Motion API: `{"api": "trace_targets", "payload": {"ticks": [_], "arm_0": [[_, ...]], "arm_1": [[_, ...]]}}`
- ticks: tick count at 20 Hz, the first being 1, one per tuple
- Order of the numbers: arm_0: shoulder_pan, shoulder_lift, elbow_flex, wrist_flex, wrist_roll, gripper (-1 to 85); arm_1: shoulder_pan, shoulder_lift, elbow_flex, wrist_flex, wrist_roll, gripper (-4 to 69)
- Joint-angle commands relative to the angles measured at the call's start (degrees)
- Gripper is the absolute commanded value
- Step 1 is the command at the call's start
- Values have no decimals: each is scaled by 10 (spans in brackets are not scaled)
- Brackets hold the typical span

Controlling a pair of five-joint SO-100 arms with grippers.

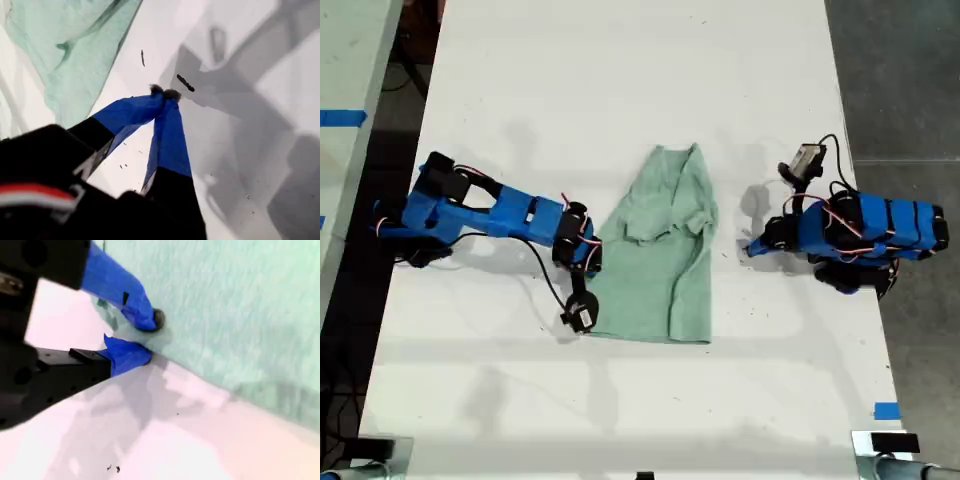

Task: Fold t shirt

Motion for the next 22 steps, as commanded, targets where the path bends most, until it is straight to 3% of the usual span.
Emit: {"api": "trace_targets", "payload": {"ticks": [1,9,12,22], "arm_0": [[-4,0,-10,8,-1,-1],[13,105,-54,69,-48,-1],[8,101,-142,62,22,-1],[-47,6,-185,-174,178,-1]], "arm_1": [[-6,6,11,-3,2,-8],[-6,6,11,-3,2,-8],[-6,6,11,-3,2,-8],[-6,6,11,-3,0,-8]]}}
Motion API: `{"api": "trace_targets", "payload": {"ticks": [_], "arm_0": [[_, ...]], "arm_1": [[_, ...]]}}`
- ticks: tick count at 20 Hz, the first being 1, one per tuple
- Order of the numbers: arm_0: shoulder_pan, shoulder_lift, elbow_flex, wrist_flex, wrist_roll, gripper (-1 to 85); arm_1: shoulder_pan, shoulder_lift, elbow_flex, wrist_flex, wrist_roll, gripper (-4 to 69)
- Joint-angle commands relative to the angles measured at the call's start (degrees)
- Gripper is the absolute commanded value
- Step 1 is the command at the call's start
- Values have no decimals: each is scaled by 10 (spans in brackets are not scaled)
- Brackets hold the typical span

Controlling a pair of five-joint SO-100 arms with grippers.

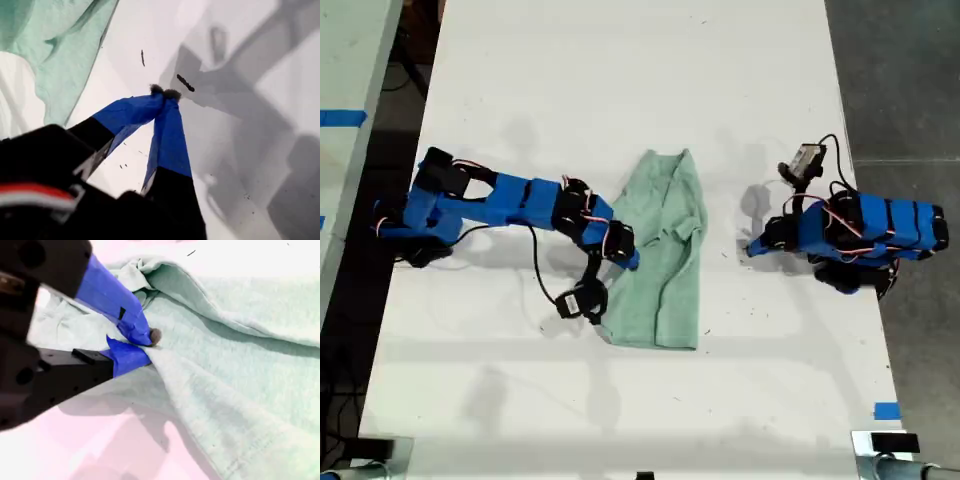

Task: Fold t shirt

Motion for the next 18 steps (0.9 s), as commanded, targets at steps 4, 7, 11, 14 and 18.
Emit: {"api": "trace_targets", "payload": {"ticks": [4,7,11,14,18], "arm_0": [[-26,-54,-44,-120,48,-1],[-23,-66,-45,-148,60,99],[-22,-65,-45,-144,54,154],[-21,-57,-47,-146,64,142],[-24,-10,-35,-101,85,0]], "arm_1": [[-6,6,11,-4,-3,-8],[-6,6,11,-4,-4,-8],[-6,6,11,-4,-4,-8],[-6,6,11,-4,-4,-8],[-6,6,11,-4,-4,-8]]}}
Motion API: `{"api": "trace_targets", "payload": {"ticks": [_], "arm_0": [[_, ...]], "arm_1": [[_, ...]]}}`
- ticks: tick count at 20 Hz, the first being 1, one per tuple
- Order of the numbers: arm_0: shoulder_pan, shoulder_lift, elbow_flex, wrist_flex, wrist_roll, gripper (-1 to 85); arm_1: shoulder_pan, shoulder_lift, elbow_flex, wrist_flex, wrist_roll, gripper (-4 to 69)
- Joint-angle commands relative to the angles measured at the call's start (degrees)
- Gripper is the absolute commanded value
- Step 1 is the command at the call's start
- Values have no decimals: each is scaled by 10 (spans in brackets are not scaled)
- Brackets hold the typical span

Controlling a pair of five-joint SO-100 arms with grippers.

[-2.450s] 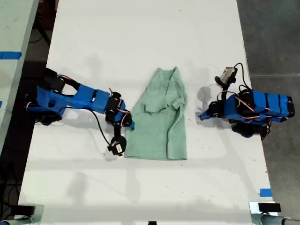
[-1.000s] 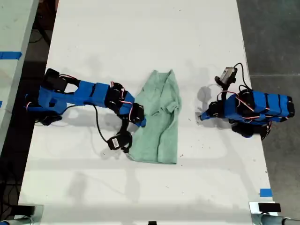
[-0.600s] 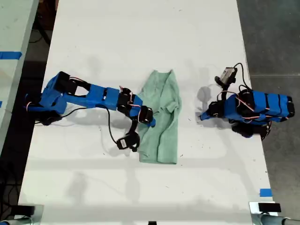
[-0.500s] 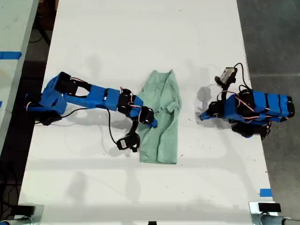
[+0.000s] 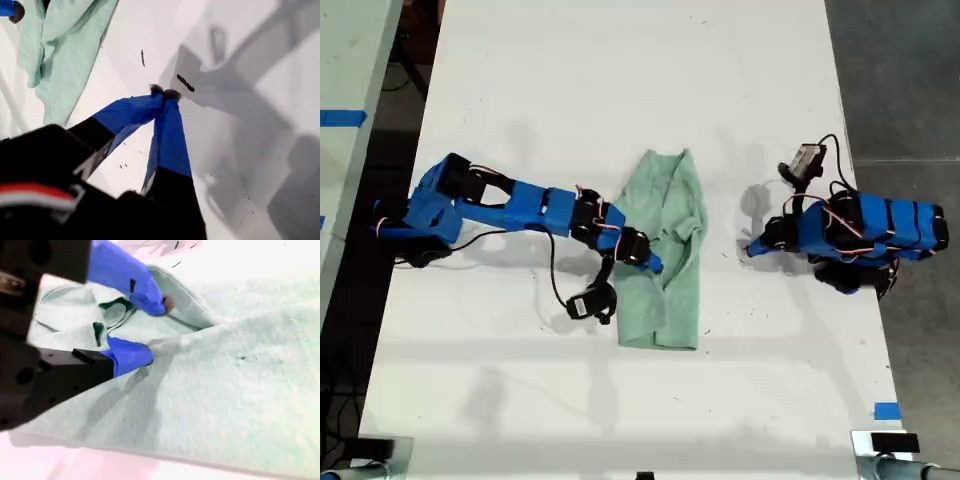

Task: Fold t shirt

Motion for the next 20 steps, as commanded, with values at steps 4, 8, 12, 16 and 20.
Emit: {"api": "trace_targets", "payload": {"ticks": [4,8,12,16,20], "arm_0": [[-3,245,14,88,38,0],[-49,573,367,13,11,0],[-113,977,875,-150,-32,-1],[-101,1106,1121,-232,-39,-1],[-87,1186,1188,-233,-33,-1]], "arm_1": [[-6,6,11,-4,-5,-8],[-7,6,11,-4,-5,-8],[-4,6,11,-4,-5,-8],[-3,6,12,-4,-1,-8],[-4,6,12,-4,0,-8]]}}
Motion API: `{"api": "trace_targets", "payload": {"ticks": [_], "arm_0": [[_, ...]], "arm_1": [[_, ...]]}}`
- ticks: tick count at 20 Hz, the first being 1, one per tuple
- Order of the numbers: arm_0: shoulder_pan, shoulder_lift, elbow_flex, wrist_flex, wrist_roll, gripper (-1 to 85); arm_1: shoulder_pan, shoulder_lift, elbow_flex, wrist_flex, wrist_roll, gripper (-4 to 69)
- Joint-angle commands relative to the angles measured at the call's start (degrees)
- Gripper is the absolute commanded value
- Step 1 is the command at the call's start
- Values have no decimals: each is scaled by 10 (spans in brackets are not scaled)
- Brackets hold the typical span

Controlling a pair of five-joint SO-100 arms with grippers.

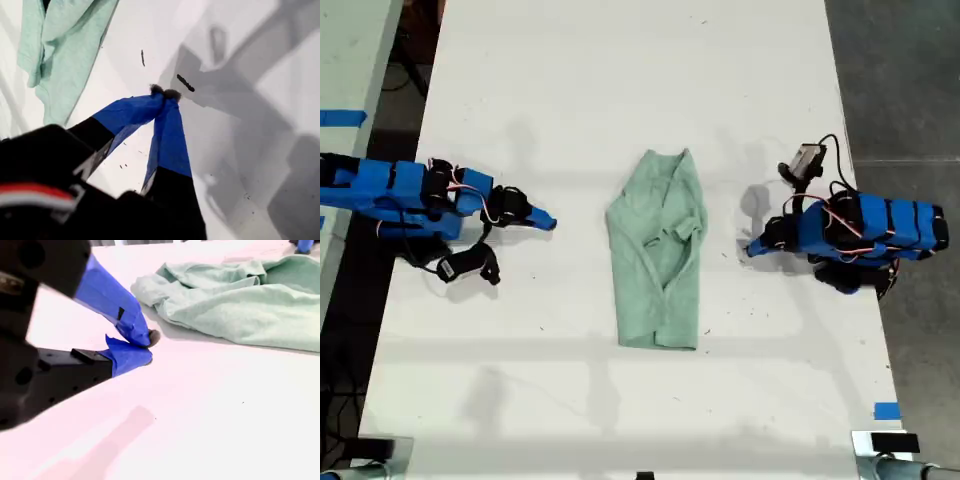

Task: Fold t shirt

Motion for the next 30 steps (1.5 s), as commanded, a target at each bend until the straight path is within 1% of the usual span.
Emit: {"api": "trace_targets", "payload": {"ticks": [1,2,3,4,5,30], "arm_0": [[-4,87,22,16,-1,-1],[-4,150,42,42,-1,-1],[-4,248,69,92,-3,-1],[-4,332,79,165,-7,-1],[-10,322,70,176,-5,-1],[-7,326,72,178,-9,0]], "arm_1": [[-4,6,12,-4,1,-8],[-6,6,12,-4,2,-8],[-7,6,12,-4,2,-8],[-6,6,12,-4,2,-8],[-6,6,13,-5,1,-8],[-9,6,13,-5,5,-8]]}}
